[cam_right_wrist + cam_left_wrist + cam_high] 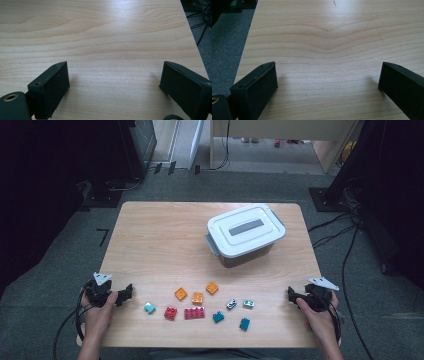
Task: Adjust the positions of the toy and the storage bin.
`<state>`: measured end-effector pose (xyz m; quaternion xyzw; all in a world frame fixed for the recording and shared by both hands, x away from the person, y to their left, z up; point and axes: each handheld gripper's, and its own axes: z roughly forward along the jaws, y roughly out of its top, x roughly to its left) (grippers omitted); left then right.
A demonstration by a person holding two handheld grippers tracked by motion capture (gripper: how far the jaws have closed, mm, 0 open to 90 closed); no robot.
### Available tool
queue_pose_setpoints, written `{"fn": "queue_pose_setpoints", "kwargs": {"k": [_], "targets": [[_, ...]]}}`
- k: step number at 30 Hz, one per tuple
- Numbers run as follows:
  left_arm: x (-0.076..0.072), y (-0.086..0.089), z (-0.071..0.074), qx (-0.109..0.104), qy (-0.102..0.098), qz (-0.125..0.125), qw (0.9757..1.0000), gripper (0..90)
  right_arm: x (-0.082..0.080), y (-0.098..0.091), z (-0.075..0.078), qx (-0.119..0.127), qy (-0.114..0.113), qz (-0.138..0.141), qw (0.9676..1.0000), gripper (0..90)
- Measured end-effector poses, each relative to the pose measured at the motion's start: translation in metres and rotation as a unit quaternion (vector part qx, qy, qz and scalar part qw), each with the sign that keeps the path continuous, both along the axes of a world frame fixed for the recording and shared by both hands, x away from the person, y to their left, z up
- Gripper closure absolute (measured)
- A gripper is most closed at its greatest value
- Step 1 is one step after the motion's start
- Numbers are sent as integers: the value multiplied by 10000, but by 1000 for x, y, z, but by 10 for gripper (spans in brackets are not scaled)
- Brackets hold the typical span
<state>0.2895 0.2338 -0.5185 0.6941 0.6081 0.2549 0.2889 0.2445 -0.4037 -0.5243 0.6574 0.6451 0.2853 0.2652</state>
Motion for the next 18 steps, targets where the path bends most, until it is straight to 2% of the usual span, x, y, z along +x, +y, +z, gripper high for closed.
{"fn": "queue_pose_setpoints", "kwargs": {"k": [2,5,8,11,12,13,14,15,17,18], "targets": [[1,0,1,26,71,-62,10000,21,-2,1,-1,-23,-67,-39,10000,87],[1,0,2,65,50,-59,9999,23,-2,1,-1,-23,-65,-67,10000,88],[-1,-1,5,119,-6,30,9999,62,-2,1,-1,-19,-64,-67,10000,89],[-1,-5,10,94,-124,-32,9999,62,-4,2,0,-13,-121,-73,9999,175],[-1,-5,10,94,-124,-32,9999,62,-4,2,0,-13,-121,-73,9999,175],[-1,-10,17,108,-287,-76,9995,62,-4,2,1,16,-93,-52,9999,186],[-1,-10,17,108,-287,-76,9995,62,-4,2,1,16,-93,-52,9999,186],[-2,-10,20,69,-339,-99,9994,62,-4,-1,3,125,-83,-46,9999,204],[-3,-14,27,-152,-468,-150,9987,62,-5,-3,5,193,-97,-100,9997,226],[-4,-16,28,-179,-485,-158,9985,62,-5,-3,5,172,-116,-129,9997,231]]}}
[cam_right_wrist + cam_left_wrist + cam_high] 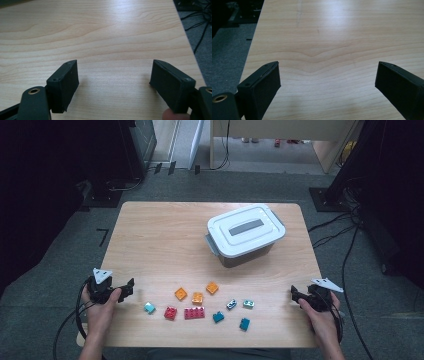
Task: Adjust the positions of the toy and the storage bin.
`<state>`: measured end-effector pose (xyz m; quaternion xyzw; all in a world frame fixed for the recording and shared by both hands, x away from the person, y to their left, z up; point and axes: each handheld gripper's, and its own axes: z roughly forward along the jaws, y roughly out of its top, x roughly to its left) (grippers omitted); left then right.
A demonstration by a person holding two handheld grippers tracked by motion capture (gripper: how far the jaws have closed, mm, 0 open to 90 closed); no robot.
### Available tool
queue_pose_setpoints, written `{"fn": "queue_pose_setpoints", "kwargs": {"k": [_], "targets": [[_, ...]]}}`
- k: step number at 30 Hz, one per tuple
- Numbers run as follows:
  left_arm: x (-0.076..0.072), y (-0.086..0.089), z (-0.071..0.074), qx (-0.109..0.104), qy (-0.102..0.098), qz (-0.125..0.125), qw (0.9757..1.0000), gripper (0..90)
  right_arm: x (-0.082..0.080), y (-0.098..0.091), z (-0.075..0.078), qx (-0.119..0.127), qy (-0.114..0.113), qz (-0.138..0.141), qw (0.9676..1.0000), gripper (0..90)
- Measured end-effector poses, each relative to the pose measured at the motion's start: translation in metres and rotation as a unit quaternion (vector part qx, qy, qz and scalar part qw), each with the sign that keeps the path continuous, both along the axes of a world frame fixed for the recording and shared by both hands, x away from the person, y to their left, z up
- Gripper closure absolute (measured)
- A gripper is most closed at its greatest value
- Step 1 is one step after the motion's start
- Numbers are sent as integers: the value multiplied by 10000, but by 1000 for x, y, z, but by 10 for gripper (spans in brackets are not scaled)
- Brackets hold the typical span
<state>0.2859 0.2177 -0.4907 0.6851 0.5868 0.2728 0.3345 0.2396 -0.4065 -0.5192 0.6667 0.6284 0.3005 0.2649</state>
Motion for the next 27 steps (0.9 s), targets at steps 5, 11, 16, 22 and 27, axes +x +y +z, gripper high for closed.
{"fn": "queue_pose_setpoints", "kwargs": {"k": [5,11,16,22,27], "targets": [[0,-7,4,-24,-59,-138,9999,62,2,6,5,-114,-107,18,9999,248],[2,-11,11,-248,-112,-190,9994,62,10,11,20,-112,-278,46,9995,248],[7,-28,21,-101,-202,-290,9993,62,16,14,32,-74,-422,109,9990,254],[12,-45,32,-200,-292,-458,9983,63,21,15,43,-45,-562,260,9981,313],[15,-57,40,-270,-346,-550,9975,63,28,14,49,-4,-631,336,9974,341]]}}
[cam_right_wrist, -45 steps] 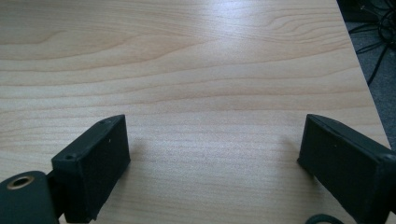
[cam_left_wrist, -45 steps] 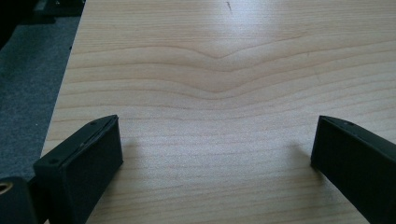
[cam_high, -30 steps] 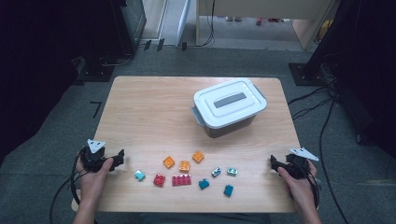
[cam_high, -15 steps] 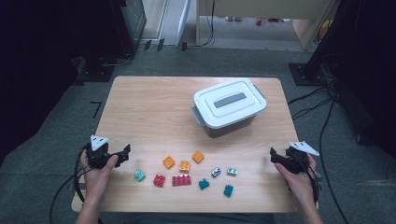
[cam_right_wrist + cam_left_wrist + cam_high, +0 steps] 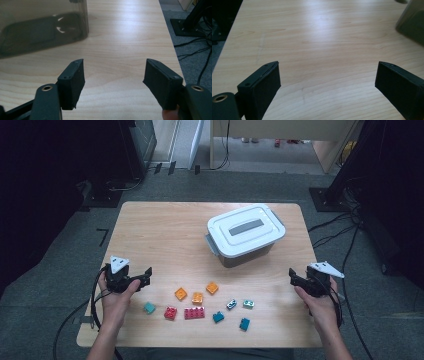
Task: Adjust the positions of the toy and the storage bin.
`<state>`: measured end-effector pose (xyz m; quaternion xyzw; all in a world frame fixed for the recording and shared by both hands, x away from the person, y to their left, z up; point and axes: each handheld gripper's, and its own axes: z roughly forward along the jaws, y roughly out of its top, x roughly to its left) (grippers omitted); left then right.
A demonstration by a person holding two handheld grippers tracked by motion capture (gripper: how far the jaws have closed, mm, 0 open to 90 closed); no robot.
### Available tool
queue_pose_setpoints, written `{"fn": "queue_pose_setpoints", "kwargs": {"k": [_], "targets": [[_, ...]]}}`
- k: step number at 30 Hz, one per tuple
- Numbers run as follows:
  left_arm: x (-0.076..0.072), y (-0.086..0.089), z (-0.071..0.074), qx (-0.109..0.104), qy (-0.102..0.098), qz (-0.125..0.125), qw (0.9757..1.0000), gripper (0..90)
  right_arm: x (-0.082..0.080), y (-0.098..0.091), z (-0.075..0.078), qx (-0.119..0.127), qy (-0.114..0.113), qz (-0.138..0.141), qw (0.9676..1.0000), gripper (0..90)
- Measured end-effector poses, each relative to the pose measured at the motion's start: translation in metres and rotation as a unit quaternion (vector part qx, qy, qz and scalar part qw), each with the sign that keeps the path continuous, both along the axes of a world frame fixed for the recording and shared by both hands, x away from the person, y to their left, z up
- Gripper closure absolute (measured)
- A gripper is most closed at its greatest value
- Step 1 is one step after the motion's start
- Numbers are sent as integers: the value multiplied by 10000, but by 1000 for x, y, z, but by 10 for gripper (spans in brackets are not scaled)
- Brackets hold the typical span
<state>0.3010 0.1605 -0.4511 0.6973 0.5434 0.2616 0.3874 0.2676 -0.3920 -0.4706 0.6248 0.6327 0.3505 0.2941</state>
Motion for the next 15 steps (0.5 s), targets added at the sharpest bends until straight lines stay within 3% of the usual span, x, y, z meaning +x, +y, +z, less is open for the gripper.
{"fn": "queue_pose_setpoints", "kwargs": {"k": [2,8,11,15], "targets": [[1,-6,4,-10,-38,-22,10000,63,6,1,4,3,-107,12,9999,399],[5,-22,12,-53,-18,-117,9999,63,16,4,15,5,-244,178,9995,427],[6,-29,15,-78,-33,-210,9997,63,23,6,22,9,-304,247,9992,493],[7,-35,18,-109,-75,-260,9996,63,35,5,30,169,-381,294,9987,523]]}}
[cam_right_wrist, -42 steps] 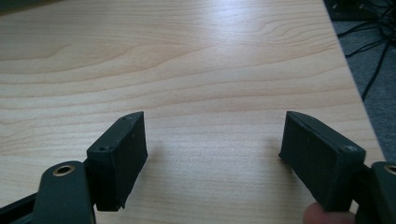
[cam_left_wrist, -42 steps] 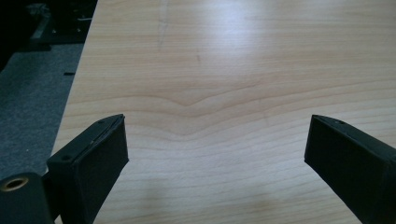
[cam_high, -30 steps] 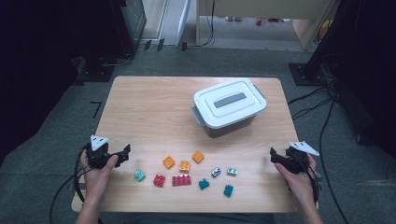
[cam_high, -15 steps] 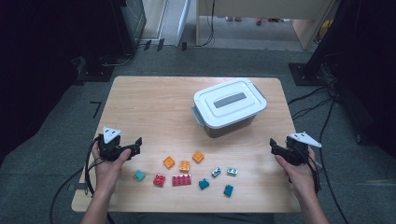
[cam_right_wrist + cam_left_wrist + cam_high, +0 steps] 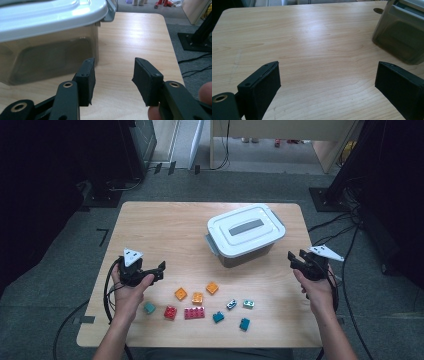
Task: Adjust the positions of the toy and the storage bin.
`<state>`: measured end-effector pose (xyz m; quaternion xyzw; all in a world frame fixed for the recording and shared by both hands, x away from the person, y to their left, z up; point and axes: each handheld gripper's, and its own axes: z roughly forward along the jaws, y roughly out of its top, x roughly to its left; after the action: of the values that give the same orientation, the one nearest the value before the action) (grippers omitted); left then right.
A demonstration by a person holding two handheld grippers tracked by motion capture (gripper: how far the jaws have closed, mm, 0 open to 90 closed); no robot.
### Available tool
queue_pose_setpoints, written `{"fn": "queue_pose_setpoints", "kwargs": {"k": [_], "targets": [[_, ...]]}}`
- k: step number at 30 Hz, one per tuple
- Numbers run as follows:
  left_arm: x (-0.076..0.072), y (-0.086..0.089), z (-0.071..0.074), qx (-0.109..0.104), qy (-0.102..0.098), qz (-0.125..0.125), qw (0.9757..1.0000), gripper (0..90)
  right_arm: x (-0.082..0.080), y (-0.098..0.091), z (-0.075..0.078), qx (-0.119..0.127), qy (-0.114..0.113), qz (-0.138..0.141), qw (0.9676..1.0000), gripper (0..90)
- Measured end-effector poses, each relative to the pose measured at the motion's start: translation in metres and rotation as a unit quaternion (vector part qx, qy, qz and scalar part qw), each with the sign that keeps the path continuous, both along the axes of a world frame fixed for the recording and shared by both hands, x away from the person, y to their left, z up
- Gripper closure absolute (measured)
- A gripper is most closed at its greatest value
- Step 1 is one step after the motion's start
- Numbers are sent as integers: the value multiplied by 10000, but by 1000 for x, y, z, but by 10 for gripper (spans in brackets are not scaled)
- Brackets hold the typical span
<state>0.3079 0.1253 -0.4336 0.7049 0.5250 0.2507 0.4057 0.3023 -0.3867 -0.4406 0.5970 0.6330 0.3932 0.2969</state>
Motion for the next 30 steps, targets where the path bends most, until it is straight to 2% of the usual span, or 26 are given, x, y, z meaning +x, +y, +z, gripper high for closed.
{"fn": "queue_pose_setpoints", "kwargs": {"k": [3,5,8,9,10,12,14,18,20,23,24,26,28,30], "targets": [[1,-7,-1,-29,10,-44,10000,69,7,-1,2,105,5,41,9999,498],[2,-9,-1,-29,4,-60,10000,75,12,-2,4,101,-43,54,9999,523],[3,-18,-2,-156,56,-210,9996,76,20,-2,8,129,-100,43,9999,551],[3,-18,-2,-156,56,-210,9996,90,22,-2,9,98,-126,31,9999,557],[4,-27,-2,-134,23,-179,9997,156,25,-2,11,44,-158,-9,9999,560],[4,-30,-2,-113,11,-226,9997,168,28,-2,12,31,-182,-28,9998,566],[5,-40,-3,-132,40,-380,9992,169,37,-4,15,39,-287,-78,9995,595],[7,-50,-3,-156,36,-474,9987,170,50,-7,18,139,-349,-160,9992,645],[8,-57,-3,-163,68,-520,9985,209,57,-9,17,184,-336,-154,9991,670],[8,-61,-3,-168,91,-579,9981,239,65,-12,14,292,-354,-61,9989,671],[9,-63,-3,-192,112,-633,9977,257,70,-12,12,403,-398,-59,9984,667],[9,-65,-4,-210,145,-695,9973,287,72,-13,11,428,-420,-80,9982,665],[10,-67,-5,-243,183,-712,9970,301,77,-15,11,351,-381,-57,9986,660],[11,-69,-5,-293,221,-735,9966,325,82,-17,15,486,-493,-3,9976,653]]}}
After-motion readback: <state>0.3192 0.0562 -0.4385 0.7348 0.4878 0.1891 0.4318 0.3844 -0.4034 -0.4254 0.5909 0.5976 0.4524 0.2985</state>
